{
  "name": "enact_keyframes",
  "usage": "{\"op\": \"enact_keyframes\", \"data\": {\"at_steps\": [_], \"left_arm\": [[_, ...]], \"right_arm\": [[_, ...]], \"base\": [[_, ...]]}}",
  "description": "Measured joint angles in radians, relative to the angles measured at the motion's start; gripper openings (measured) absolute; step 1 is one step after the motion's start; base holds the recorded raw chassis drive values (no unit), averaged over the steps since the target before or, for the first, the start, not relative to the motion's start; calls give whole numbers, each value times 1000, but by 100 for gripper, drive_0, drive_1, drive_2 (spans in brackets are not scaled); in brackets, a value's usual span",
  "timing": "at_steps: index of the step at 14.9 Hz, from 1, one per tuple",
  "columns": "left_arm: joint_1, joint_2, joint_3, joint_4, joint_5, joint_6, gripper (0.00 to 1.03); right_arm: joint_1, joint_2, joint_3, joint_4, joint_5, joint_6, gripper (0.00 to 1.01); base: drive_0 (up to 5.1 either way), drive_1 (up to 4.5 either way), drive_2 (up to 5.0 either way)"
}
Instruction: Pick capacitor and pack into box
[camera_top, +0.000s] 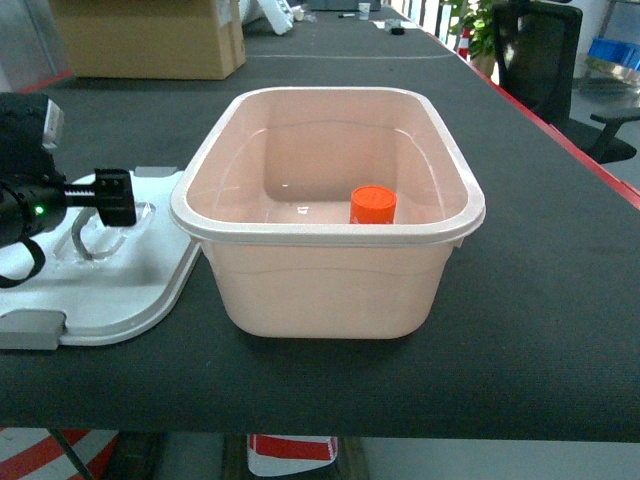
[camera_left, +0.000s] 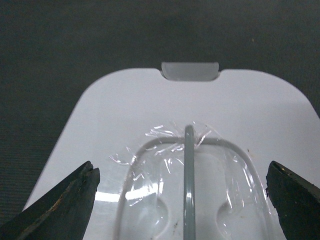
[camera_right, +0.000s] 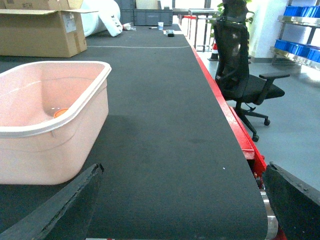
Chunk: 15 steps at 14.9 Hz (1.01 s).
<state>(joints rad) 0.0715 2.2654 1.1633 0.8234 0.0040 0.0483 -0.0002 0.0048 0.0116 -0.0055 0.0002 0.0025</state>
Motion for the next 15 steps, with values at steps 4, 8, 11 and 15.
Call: {"op": "enact_keyframes", "data": {"at_steps": [4, 8, 11, 15], "left_arm": [[-5, 51, 31, -46, 19, 14, 72], [11, 67, 52, -68, 18, 15, 30], [14, 74, 55, -76, 26, 14, 2], [16, 65, 60, -86, 18, 9, 2]], "right_arm": [[0, 0, 0, 0, 0, 0, 98], [0, 0, 0, 0, 0, 0, 98], [0, 0, 0, 0, 0, 0, 98], [0, 0, 0, 0, 0, 0, 98]], "base": [[0, 0, 0], [0, 0, 0], [0, 0, 0], [0, 0, 0]]}}
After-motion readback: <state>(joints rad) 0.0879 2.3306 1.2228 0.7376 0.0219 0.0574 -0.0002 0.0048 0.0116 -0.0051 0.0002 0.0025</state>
